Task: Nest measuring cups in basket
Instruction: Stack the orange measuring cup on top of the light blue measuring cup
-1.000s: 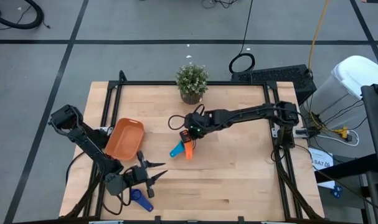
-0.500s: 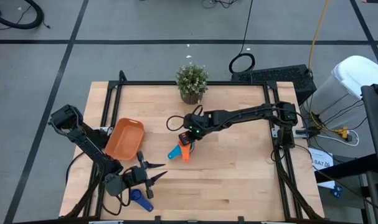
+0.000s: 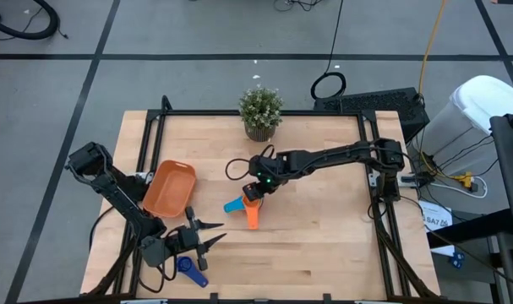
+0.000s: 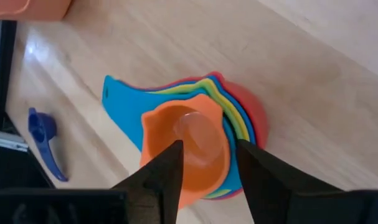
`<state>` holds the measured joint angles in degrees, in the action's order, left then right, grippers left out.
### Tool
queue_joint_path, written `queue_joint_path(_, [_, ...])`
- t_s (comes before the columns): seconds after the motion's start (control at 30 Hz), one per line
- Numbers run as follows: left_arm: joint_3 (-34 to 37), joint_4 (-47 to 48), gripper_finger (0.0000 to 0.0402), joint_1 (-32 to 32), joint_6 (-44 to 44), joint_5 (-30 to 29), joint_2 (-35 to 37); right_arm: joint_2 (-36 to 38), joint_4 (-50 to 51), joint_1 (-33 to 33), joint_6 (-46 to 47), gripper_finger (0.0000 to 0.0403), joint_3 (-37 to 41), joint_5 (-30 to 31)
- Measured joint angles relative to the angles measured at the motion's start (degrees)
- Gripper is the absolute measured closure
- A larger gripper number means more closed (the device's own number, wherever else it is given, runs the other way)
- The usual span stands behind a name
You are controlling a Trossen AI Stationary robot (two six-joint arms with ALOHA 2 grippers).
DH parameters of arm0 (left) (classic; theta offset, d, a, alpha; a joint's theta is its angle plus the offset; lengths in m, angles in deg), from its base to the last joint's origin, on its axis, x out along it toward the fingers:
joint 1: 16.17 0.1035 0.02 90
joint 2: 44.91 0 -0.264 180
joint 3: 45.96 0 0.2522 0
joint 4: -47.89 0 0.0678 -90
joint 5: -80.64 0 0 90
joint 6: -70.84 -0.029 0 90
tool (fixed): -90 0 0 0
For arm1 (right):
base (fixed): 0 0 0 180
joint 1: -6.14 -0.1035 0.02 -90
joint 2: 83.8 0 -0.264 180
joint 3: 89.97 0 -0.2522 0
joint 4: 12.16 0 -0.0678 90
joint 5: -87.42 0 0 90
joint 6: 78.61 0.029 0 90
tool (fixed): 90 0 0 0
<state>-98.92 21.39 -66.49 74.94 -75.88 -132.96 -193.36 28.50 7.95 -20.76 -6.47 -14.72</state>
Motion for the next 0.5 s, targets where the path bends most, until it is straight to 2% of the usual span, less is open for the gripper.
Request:
queue_joint_path(0.1, [0.0, 0.16, 0.0268, 0.04, 0.72, -0.01, 0.0, 0.19, -0.79, 0.03, -1.89, 0.0262, 0.0, -0.18])
queue_joint_path(0.2, [0.0, 1.48, 0.0268, 0.12, 2.48, -0.03, 0.0, 1.57, -1.55, 0.34, -8.01, 0.0261, 0.02, -0.39])
queue_joint_path(0.37, [0.0, 7.77, 0.0268, 1.46, 9.97, -0.07, 0.02, 5.71, -0.07, 0.37, -24.32, 0.0261, 0.02, 0.4])
queue_joint_path(0.5, [0.0, 11.16, 0.0268, 3.39, 16.6, -0.09, 0.01, 9.78, 2.98, -0.97, -37.08, 0.0261, 0.02, 4.84])
